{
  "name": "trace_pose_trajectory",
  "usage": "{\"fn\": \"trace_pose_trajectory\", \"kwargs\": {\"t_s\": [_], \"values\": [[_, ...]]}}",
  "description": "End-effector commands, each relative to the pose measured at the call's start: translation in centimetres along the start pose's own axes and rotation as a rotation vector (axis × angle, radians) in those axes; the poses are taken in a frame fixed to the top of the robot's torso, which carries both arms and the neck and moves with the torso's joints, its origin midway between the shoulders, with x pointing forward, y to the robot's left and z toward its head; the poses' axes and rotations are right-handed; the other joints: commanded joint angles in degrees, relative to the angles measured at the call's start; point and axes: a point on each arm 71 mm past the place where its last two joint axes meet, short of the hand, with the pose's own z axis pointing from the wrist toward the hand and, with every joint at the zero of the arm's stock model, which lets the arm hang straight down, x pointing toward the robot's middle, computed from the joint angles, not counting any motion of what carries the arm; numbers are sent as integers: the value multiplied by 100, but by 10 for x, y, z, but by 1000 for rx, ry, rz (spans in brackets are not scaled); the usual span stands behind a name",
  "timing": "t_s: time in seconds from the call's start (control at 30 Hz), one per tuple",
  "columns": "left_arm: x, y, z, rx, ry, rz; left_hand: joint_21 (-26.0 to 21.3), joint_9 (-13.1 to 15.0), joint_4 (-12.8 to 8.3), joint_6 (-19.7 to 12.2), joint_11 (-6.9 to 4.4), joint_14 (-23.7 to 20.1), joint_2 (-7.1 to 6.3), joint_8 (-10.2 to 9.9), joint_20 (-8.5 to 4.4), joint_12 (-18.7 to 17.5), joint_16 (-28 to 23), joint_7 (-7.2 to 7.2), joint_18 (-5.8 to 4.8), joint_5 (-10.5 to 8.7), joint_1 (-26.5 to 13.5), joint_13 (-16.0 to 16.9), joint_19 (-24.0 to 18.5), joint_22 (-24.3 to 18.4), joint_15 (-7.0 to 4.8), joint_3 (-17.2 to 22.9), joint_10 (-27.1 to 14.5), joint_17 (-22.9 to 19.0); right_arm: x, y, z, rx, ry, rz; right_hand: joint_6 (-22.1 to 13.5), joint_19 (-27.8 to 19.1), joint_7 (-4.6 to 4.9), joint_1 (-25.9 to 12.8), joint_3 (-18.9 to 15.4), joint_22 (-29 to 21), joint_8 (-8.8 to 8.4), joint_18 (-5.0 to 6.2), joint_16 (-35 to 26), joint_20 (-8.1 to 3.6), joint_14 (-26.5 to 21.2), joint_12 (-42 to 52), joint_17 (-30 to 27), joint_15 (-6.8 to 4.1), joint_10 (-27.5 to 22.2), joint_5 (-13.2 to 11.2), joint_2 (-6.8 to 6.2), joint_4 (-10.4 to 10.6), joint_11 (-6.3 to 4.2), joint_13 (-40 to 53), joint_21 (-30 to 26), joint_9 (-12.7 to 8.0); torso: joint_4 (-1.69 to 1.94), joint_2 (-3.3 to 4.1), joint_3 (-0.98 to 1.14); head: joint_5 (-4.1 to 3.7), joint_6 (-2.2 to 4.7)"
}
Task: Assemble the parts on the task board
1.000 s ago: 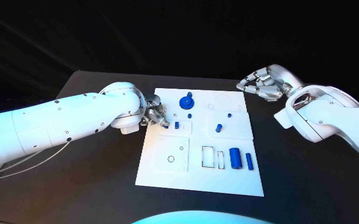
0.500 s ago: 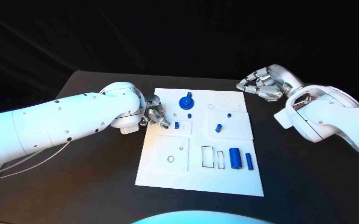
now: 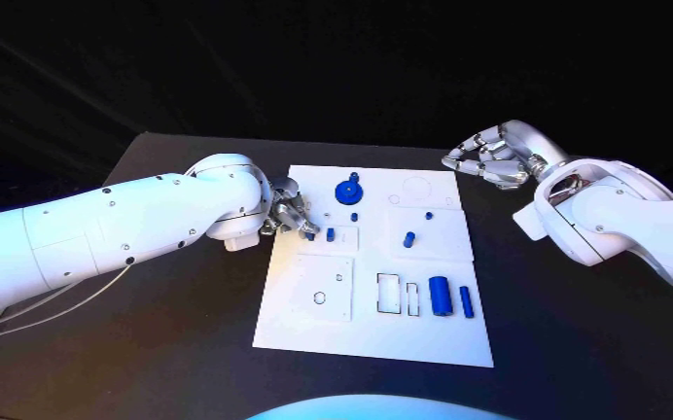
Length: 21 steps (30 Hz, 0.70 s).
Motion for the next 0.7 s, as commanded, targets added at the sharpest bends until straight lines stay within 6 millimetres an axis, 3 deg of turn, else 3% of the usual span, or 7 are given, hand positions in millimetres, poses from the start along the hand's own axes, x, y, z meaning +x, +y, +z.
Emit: {"fn": "trace_pose_trajectory", "kwargs": {"t_s": [0.03, 0.43, 0.7], "values": [[2, 0, 1, -4, 15, 11, 23, -15, 19, -3, 34, 142, -21, -35, 8, 25, 21, 50, -54, -2, -73, 8, 43, 8, -42, -80, 15, 5, 1, 0, 0, -3, 6, -7, -10, -17, -9, 20, -32, 202, 36, 61, -14, -9, 396, -19, 730, -33, -36, 21, 9, 10, -5, 0, -24, 9, 1, -1, 0, 0, -8], [1, 1, 1, -5, 18, 13, 36, -82, 181, 42, 30, 143, -40, -35, 6, 79, 21, 43, -59, 0, -140, 78, 60, 37, -44, -551, 34, 6, 1, 0, 0, -2, 6, -7, -11, -19, -9, 12, -38, 199, 38, 62, -15, -9, 396, -20, 729, -33, -37, 17, 8, 16, -5, -2, -31, 10, 2, -1, 1, 1, -12], [2, 1, 0, -5, 25, 18, 50, -100, 178, 64, 22, 145, -43, -28, 3, 119, 23, 33, -63, 3, -111, 127, 75, 63, -47, -697, 55, 9, 1, 0, 0, -3, 7, -6, -11, -19, -9, 12, -38, 199, 38, 62, -15, -9, 396, -20, 729, -33, -37, 17, 8, 16, -5, -2, -31, 10, 3, 0, 2, 3, -19]]}}
